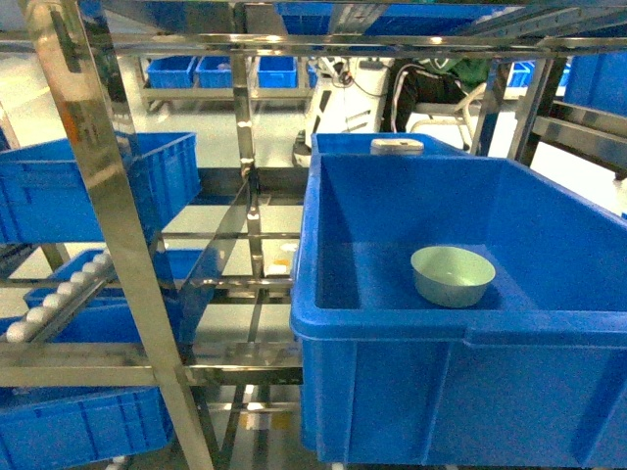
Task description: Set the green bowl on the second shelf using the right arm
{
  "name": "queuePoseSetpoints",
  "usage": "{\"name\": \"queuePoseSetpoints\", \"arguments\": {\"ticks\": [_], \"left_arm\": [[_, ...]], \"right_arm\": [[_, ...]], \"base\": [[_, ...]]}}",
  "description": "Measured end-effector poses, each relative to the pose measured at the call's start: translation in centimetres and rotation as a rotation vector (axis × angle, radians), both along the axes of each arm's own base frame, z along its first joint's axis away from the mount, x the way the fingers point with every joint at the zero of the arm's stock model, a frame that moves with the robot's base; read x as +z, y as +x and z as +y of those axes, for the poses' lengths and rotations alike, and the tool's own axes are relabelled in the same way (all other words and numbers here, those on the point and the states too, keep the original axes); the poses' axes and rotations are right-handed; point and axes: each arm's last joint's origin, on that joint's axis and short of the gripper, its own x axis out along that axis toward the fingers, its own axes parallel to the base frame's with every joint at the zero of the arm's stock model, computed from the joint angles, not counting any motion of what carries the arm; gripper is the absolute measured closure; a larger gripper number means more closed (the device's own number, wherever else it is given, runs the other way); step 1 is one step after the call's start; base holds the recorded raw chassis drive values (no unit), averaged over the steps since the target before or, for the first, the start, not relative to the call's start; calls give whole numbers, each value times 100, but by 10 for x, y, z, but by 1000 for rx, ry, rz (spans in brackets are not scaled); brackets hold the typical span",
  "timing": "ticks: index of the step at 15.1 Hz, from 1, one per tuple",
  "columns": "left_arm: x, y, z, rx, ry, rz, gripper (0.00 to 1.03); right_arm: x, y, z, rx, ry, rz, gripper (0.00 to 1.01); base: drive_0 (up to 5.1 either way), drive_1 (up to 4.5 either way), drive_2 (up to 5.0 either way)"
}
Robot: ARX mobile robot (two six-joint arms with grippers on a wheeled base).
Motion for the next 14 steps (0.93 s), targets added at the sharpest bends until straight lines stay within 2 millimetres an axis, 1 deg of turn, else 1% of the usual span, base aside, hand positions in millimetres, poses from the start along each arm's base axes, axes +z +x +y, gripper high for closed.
{"name": "queuePoseSetpoints", "arguments": {"ticks": [2,3,8,13,14], "left_arm": [[0,0,0,0,0,0,5],[0,0,0,0,0,0,5],[0,0,0,0,0,0,5],[0,0,0,0,0,0,5],[0,0,0,0,0,0,5]], "right_arm": [[-5,-5,0,0,0,-31,99],[-7,-6,0,0,0,-6,99],[-5,-16,0,0,0,-23,99],[-5,-21,0,0,0,-24,99],[-10,-26,0,0,0,22,99]], "base": [[0,0,0],[0,0,0],[0,0,0],[0,0,0],[0,0,0]]}}
